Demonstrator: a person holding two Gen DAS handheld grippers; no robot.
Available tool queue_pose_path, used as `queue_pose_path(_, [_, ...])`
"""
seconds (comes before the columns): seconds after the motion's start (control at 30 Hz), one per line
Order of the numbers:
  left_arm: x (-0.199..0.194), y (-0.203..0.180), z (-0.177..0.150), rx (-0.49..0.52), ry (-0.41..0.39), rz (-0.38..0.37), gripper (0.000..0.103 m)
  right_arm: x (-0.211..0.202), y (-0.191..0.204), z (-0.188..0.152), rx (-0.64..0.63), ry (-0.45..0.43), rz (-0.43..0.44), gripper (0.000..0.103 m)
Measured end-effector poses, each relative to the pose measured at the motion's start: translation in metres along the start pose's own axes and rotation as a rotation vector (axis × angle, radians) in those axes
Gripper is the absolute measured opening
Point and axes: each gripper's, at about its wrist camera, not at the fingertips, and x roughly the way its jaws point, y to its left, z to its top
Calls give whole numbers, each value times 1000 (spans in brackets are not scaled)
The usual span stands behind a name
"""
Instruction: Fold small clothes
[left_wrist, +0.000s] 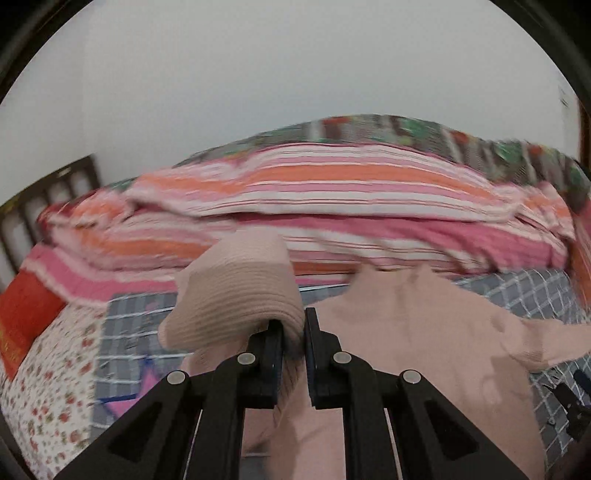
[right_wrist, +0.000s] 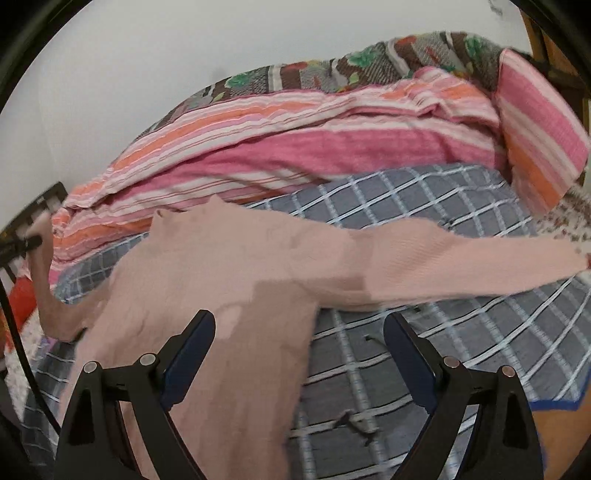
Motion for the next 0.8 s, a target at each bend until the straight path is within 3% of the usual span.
queue_pose_path(0.1, [11, -53, -2, 48, 13, -57, 11, -7, -12, 4, -8, -31, -36, 91])
queue_pose_path(0.23, [25, -101, -6, 64, 45, -130, 11, -10, -33, 9, 50, -42, -23, 91])
queue_pose_path(0.6, [41, -148, -34, 25, 120, -266, 11, -12, -49, 11, 83, -37, -30, 91])
queue_pose_path(0.8, [52, -180, -48, 78, 155, -298, 11, -19, -60, 15, 143, -56, -24, 91])
